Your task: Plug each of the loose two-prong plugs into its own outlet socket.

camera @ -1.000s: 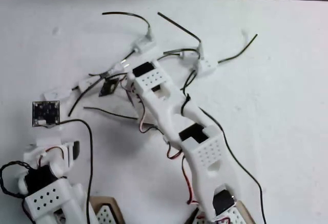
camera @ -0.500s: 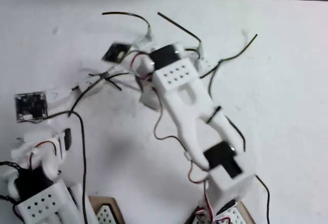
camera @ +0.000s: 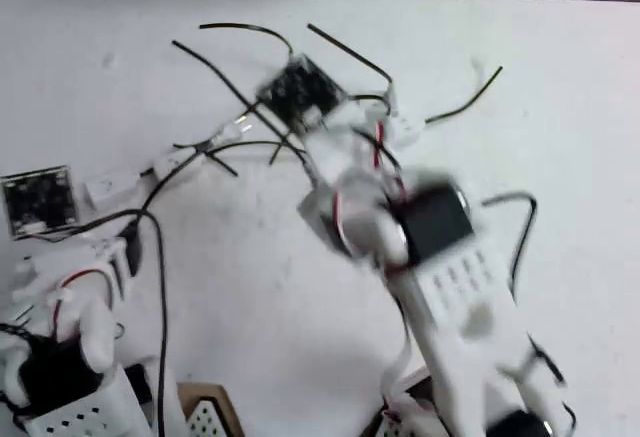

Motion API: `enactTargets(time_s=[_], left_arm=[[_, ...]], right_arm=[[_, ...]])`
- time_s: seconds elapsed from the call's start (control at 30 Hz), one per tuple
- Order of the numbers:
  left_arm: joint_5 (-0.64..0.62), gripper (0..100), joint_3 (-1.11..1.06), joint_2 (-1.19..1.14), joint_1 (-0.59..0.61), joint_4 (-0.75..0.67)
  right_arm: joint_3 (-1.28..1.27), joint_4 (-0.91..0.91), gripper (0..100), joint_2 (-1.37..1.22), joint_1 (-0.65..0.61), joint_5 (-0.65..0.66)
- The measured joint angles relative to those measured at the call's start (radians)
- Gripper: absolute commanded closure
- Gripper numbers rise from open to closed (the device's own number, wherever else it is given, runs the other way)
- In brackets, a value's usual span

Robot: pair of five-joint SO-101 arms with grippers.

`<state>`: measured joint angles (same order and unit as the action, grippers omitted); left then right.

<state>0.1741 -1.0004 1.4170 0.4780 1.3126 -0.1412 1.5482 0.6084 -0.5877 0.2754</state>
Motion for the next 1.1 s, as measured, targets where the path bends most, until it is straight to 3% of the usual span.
enactTargets(time_s=[0.27, 0.43, 0.77, 1.1], left_arm=[[-0.115, 71, 0.000, -0.002, -0.334, -0.023], [-0.163, 71, 0.011, -0.003, -0.488, -0.038], [-0.169, 71, 0.028, -0.009, -0.753, -0.034], [-0.167, 71, 0.028, -0.002, -0.824, -0.032]], right_arm=[[-0.442, -0.229, 98.1, 0.470, -0.187, -0.012], [-0.647, -0.324, 98.1, 0.629, -0.275, -0.012], [-0.773, -0.427, 98.1, 0.614, -0.284, -0.012], [-0.773, -0.471, 98.1, 0.468, -0.253, -0.069]])
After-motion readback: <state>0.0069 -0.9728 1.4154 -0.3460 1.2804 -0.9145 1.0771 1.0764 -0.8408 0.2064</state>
